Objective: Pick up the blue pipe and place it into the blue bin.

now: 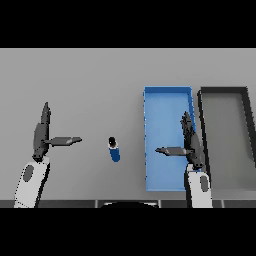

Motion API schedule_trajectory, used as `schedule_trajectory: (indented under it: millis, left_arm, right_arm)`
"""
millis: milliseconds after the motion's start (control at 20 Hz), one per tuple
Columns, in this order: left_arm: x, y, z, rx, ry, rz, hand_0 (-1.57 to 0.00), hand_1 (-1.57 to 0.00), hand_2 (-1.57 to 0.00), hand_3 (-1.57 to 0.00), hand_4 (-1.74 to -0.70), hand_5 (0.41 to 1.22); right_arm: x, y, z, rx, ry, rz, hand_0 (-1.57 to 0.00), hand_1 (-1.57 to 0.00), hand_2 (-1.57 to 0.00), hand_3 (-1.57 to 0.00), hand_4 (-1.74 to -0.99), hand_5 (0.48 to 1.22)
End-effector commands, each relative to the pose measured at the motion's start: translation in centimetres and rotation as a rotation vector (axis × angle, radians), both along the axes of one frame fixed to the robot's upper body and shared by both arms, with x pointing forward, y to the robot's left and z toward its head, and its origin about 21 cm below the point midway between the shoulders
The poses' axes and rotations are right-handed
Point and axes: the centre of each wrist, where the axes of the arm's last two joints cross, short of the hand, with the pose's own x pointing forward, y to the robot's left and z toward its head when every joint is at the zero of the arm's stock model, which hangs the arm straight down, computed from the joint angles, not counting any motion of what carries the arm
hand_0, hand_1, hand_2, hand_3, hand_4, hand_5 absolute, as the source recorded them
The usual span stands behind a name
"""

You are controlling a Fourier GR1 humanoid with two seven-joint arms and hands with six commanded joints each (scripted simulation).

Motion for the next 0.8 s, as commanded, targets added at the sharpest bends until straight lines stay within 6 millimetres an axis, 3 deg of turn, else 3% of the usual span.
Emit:
schedule_trajectory:
  millis: [0, 250, 300, 450, 750]
  left_arm:
    - [0.0, -0.1, 0.0, 0.0, -0.006, -0.001, 0.0, 0.0, 0.0, 0.0, -0.97, 0.593]
    - [-0.4, -0.7, -0.1, 0.0, -0.013, -0.007, 0.0, 0.0, 0.0, 0.0, -0.97, 0.593]
    - [-1.1, 0.8, -0.2, 0.072, -0.015, -0.12, 0.0, 0.0, 0.0, 0.0, -0.97, 0.593]
    - [-2.1, 3.0, -1.0, 0.158, 0.013, -0.256, 0.0, 0.0, 0.0, 0.0, -0.96, 0.59]
    - [-3.0, 2.6, -0.3, 0.144, 0.005, -0.42, 0.0, 0.0, 0.0, 0.0, -0.98, 0.584]
  right_arm:
    - [0.0, -0.1, 0.0, 0.0, -0.001, -0.001, 0.0, 0.0, 0.0, 0.0, -1.205, 0.629]
    - [-0.5, -0.7, 0.1, -0.002, -0.006, -0.005, 0.0, 0.0, 0.0, 0.0, -1.205, 0.629]
    - [-1.2, -2.1, 0.8, -0.14, -0.094, 0.03, 0.0, 0.0, 0.0, 0.0, -1.205, 0.629]
    - [-2.9, -2.9, 0.9, -0.29, -0.142, 0.089, 0.0, 0.0, 0.0, 0.0, -1.197, 0.626]
    - [-3.1, -2.9, 1.4, -0.317, -0.128, 0.102, 0.0, 0.0, 0.0, 0.0, -1.192, 0.621]
